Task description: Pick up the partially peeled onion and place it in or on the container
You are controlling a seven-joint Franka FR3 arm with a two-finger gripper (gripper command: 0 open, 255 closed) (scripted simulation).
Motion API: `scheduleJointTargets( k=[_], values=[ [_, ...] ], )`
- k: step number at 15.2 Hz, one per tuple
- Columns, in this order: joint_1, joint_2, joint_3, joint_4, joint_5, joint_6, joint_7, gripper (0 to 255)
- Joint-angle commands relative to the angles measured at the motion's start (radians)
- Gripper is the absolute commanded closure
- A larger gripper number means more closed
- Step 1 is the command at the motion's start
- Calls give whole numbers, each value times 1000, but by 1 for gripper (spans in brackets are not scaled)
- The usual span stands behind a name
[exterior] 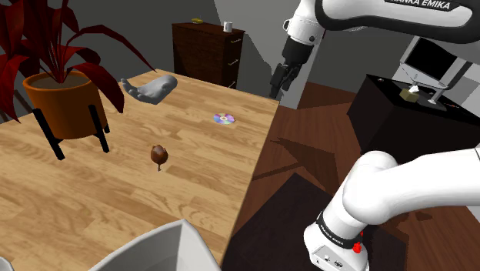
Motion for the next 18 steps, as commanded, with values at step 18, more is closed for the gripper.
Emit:
scheduleJointTargets(
  k=[18],
  values=[
    [101, 483, 230, 160, 77, 250, 222, 0]
  ],
)
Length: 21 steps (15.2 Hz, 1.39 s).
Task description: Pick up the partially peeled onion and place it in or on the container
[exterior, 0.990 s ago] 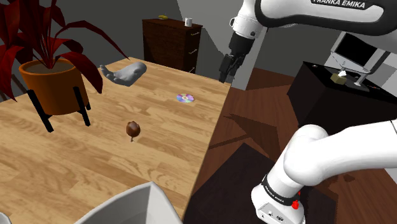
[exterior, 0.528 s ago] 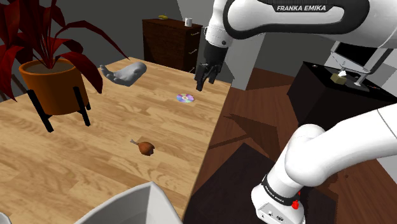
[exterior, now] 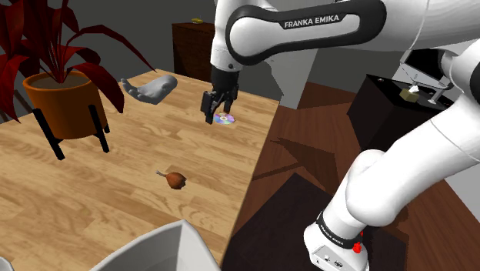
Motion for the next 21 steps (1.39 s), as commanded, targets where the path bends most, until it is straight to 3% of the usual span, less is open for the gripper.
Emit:
scheduleJointTargets(
  k=[1, 15, 21],
  values=[
    [8, 70, 23, 44, -4, 18, 26, 0],
    [113, 577, 135, 432, -116, 64, 222, 0],
    [117, 601, 132, 394, -125, 125, 228, 0]
  ],
)
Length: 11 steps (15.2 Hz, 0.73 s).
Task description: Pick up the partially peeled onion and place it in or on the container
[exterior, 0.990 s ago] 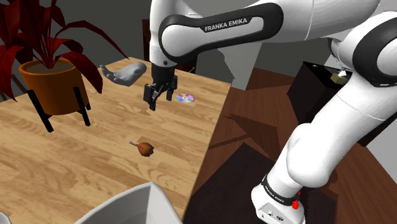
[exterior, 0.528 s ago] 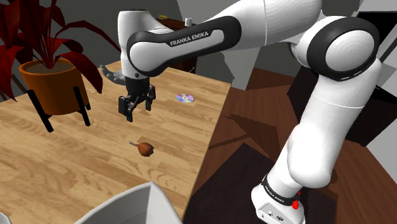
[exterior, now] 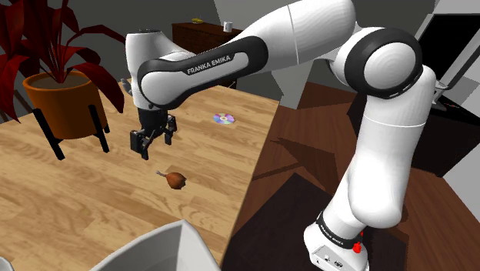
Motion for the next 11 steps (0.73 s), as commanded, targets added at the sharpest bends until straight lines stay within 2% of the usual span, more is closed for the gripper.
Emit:
scheduleJointTargets(
  k=[1, 10, 11],
  values=[
    [2, 10, 0, -15, -4, 25, 4, 0],
    [3, 18, -1, -26, -7, 44, 6, 0],
    [3, 18, -1, -26, -7, 44, 6, 255]
  ],
)
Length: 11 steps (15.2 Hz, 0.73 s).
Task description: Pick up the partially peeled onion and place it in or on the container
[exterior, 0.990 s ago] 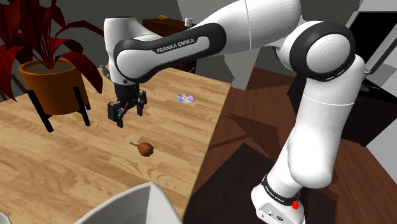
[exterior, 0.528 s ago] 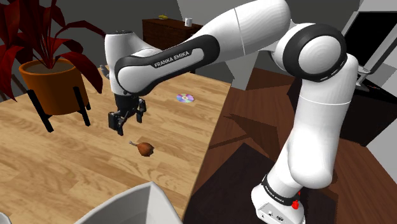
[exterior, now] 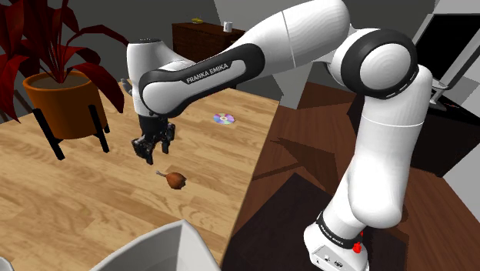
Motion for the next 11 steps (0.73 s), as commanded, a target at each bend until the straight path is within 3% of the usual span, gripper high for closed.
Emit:
scheduleJointTargets(
  k=[1, 9, 10, 11],
  values=[
    [0, 0, 0, 0, 0, 0, 0, 255],
    [0, 0, 0, 0, 0, 0, 0, 255],
    [0, 0, 0, 0, 0, 0, 0, 0],
    [3, -25, 5, -37, 2, 1, 2, 0]
  ],
)
